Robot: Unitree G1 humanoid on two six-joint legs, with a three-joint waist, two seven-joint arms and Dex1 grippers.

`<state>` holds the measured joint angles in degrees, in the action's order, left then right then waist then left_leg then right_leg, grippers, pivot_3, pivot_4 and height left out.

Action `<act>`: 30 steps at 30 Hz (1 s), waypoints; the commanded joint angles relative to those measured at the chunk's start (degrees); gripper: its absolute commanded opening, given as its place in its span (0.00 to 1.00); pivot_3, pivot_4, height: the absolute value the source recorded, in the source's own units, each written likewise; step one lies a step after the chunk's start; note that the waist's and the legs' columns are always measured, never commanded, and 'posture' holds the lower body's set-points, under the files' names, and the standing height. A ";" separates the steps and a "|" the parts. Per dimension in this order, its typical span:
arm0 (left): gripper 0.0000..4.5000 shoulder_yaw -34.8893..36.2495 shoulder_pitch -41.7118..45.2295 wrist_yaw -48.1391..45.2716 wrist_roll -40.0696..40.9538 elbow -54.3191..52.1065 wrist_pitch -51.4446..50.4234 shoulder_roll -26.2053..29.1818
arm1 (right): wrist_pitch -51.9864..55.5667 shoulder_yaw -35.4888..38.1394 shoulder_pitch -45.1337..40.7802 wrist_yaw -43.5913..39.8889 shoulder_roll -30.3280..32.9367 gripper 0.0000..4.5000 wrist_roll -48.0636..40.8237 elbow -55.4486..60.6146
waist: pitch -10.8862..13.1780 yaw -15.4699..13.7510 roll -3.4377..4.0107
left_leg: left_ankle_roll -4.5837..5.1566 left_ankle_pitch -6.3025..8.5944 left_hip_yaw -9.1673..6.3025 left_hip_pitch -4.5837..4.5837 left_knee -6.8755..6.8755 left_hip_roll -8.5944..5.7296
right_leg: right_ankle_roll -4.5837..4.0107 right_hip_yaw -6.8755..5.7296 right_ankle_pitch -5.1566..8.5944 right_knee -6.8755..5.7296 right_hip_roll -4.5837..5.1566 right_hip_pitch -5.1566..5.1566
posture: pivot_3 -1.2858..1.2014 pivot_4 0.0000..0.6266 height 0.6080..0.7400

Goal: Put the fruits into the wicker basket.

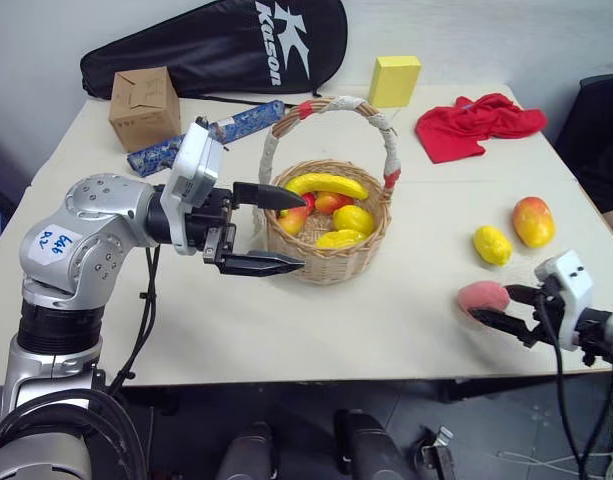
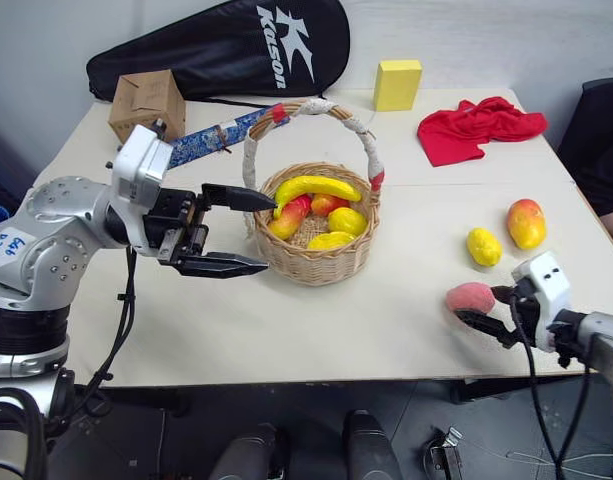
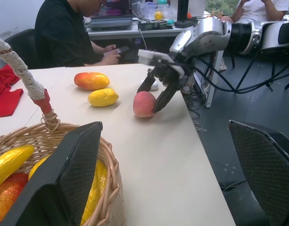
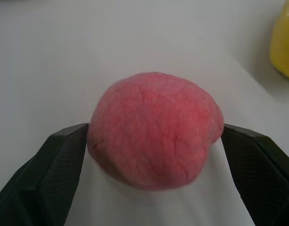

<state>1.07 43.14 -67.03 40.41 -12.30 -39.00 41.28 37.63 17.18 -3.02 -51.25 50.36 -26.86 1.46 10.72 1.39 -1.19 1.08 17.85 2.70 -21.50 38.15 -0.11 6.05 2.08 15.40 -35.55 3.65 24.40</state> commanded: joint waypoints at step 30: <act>1.00 11.39 -6.22 9.34 5.23 -6.18 -3.97 5.81 | 17.34 -12.06 -40.01 15.81 -19.97 1.00 -15.00 13.55 | 0.02 -0.55 -0.10 | -0.40 -0.19 -0.59 -1.57 0.24 -0.16 | -0.46 -0.87 0.25 -0.39 0.87 1.31 | 0.52 0.24 1.00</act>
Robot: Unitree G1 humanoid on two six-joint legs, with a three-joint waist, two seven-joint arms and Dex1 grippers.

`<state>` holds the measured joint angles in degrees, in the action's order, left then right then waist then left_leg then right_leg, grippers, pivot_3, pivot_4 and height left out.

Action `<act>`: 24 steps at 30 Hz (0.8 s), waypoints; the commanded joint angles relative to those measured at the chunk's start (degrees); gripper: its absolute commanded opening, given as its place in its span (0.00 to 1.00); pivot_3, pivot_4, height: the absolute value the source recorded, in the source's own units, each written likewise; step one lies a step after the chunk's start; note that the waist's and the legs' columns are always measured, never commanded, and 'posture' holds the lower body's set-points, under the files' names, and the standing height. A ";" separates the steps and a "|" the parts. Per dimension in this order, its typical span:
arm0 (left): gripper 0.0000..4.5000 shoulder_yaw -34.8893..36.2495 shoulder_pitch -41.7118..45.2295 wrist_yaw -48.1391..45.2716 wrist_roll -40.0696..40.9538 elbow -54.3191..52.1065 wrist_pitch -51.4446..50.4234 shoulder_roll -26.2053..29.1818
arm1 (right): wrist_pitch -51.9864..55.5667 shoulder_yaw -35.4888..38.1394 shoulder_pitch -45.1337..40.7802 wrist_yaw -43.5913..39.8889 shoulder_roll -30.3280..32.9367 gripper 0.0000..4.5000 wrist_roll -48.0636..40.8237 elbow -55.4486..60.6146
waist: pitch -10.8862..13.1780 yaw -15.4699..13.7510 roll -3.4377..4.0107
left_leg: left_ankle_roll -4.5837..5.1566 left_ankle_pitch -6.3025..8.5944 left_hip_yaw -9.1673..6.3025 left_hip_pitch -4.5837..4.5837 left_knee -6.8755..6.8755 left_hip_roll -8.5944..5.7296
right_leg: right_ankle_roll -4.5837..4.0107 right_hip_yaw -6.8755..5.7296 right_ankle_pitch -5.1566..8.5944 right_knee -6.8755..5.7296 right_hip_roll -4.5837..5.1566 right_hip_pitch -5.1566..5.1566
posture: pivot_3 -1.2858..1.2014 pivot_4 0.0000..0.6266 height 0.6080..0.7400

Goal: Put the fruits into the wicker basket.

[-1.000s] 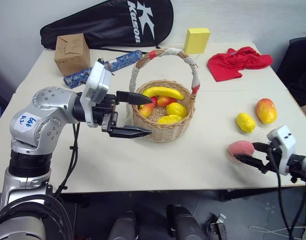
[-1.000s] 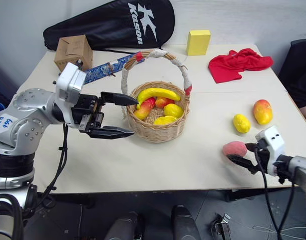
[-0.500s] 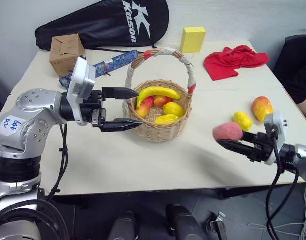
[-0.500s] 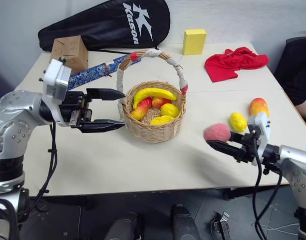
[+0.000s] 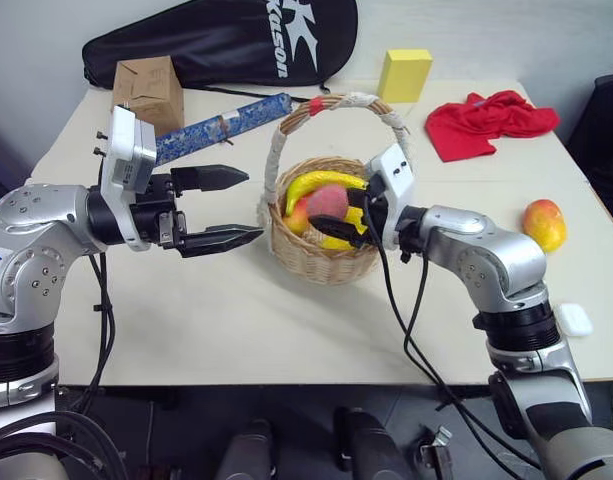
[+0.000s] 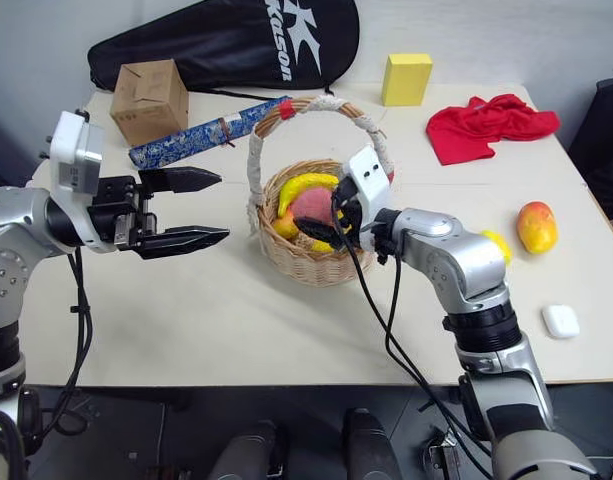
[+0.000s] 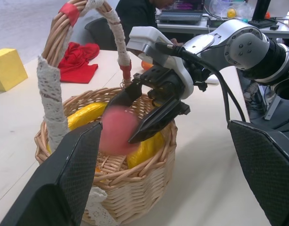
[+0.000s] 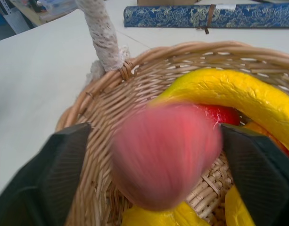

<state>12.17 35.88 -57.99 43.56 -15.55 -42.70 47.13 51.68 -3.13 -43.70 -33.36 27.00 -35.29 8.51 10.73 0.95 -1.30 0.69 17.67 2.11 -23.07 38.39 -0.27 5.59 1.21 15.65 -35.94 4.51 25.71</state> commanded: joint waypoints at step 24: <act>1.00 -12.68 9.87 -4.19 1.12 -0.58 1.97 -9.12 | -22.09 15.22 10.82 0.95 16.35 1.00 18.13 -33.64 | 0.07 0.71 0.14 | 0.71 0.25 0.68 1.79 0.11 0.01 | 0.40 -0.68 -0.38 0.43 -0.09 -1.73 | 0.52 0.24 1.00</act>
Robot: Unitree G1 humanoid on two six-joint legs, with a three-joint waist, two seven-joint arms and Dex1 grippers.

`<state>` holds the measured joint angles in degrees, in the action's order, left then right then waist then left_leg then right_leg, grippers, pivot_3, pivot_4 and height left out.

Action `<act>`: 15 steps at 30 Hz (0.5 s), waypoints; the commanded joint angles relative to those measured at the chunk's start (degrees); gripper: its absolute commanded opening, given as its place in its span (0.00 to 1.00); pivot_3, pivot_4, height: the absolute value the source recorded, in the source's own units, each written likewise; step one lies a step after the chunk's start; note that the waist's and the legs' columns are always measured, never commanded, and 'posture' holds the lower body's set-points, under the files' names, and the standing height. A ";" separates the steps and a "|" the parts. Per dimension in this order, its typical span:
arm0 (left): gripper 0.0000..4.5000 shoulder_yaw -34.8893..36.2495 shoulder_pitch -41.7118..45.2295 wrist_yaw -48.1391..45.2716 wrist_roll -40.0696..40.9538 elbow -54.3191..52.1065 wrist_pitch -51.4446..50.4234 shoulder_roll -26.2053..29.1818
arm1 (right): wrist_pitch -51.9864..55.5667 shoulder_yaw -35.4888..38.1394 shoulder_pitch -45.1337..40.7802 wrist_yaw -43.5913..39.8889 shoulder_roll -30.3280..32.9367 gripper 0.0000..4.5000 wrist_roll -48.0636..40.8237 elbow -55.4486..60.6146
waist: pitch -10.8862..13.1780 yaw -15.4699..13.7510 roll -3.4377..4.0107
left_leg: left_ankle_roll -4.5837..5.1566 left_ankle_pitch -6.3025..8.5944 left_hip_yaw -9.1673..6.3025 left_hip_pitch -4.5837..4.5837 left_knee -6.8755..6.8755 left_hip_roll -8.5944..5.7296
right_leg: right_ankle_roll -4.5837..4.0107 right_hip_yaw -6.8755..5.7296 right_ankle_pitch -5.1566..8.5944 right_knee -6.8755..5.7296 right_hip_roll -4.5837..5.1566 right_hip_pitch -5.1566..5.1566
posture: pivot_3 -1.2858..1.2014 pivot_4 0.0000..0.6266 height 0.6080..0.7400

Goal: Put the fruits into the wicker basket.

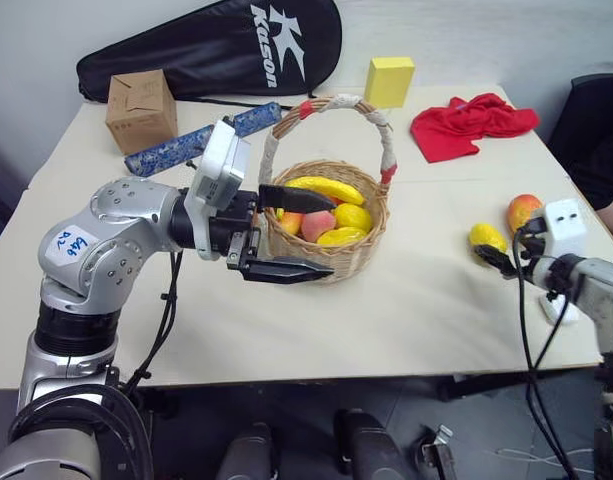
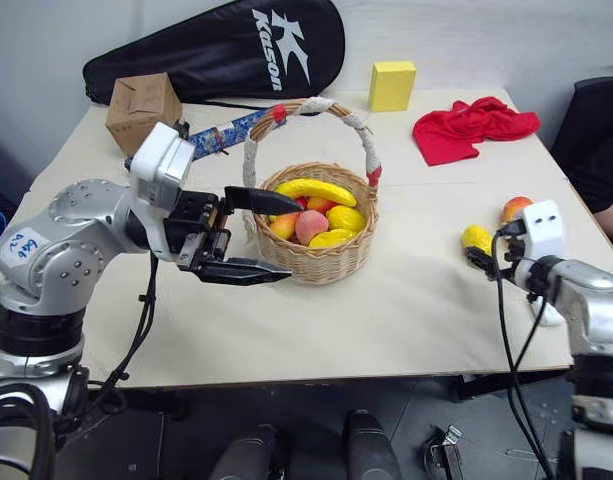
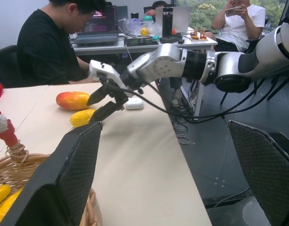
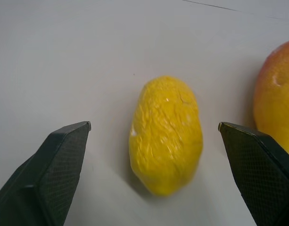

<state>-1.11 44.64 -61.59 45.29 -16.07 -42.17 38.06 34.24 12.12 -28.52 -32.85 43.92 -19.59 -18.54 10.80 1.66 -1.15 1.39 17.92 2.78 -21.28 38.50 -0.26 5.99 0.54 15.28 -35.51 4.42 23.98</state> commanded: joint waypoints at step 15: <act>1.00 3.12 0.40 0.10 -1.98 0.90 1.72 2.10 | -4.04 3.84 -2.74 -12.89 -1.41 0.42 -5.55 -0.67 | 0.00 -0.10 0.02 | -0.37 -0.13 -0.10 -0.18 -0.38 0.08 | 0.02 -0.08 -0.01 0.34 0.14 0.02 | 0.52 0.24 1.00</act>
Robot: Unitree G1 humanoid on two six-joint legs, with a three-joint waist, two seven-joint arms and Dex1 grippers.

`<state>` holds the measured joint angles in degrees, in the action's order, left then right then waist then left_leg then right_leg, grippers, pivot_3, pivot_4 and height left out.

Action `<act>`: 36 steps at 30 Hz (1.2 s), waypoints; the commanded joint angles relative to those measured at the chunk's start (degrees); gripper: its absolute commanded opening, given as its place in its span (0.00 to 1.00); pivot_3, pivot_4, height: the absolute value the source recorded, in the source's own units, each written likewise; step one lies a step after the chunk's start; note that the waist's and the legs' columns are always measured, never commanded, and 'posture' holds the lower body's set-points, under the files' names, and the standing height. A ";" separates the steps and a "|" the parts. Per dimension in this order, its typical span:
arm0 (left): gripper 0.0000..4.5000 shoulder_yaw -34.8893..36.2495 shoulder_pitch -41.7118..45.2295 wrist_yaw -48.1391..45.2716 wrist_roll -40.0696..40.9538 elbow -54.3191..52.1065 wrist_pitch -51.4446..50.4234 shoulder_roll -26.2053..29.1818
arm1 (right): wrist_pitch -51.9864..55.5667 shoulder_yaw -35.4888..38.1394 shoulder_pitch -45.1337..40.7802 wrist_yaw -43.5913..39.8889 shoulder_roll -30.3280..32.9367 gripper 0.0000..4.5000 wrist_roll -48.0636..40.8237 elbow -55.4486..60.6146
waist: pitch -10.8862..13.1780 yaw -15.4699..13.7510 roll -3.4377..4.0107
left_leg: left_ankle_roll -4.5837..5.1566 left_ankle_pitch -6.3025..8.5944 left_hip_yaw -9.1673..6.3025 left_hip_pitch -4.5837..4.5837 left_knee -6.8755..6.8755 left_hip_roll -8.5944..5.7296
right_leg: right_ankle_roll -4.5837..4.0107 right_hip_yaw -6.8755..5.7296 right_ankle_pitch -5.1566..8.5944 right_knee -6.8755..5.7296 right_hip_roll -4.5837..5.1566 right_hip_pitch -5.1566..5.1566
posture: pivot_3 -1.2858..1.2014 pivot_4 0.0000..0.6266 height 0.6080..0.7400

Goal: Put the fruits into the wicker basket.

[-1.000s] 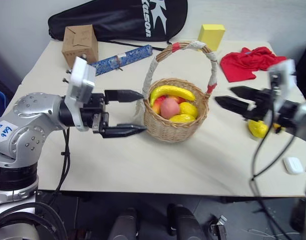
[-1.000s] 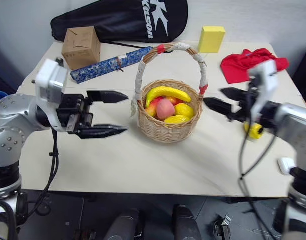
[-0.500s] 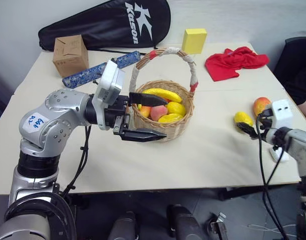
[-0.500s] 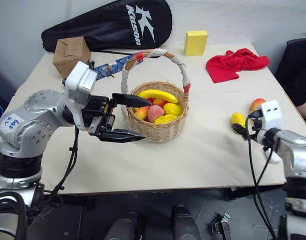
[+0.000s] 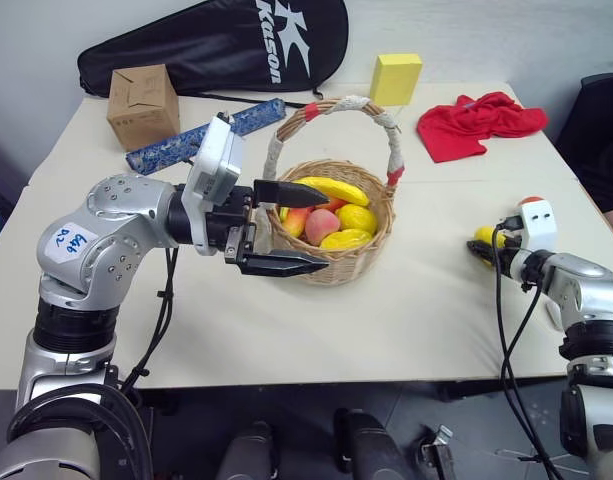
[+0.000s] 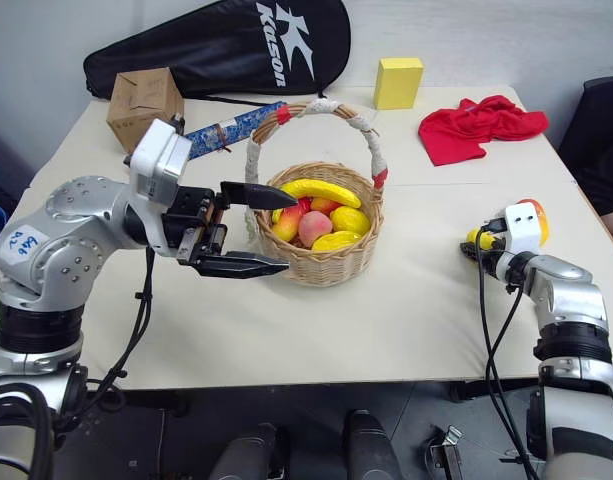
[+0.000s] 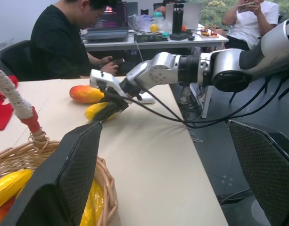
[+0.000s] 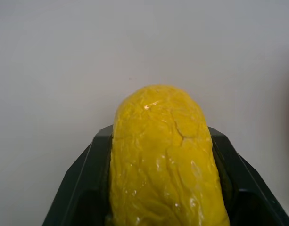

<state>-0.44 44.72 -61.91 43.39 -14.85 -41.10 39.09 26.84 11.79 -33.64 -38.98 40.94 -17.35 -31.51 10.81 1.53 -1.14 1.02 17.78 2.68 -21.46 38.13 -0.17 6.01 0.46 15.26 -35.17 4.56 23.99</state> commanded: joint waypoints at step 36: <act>1.00 6.09 -1.37 1.73 0.16 -0.11 0.92 3.35 | 25.71 11.12 0.93 4.89 9.17 0.99 -17.64 36.19 | -0.04 -1.48 -0.08 | 0.26 -0.40 -0.50 -1.59 0.22 -0.16 | -0.20 -0.22 -0.29 -0.28 0.02 1.40 | 0.52 0.24 1.00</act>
<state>5.34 42.41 -59.88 43.41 -14.54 -41.19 42.55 56.07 22.14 -34.65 -33.11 48.14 -38.85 7.93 10.76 0.05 -1.22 1.30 17.39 2.23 -22.99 38.35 -0.33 5.82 0.26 14.96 -35.44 4.57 25.34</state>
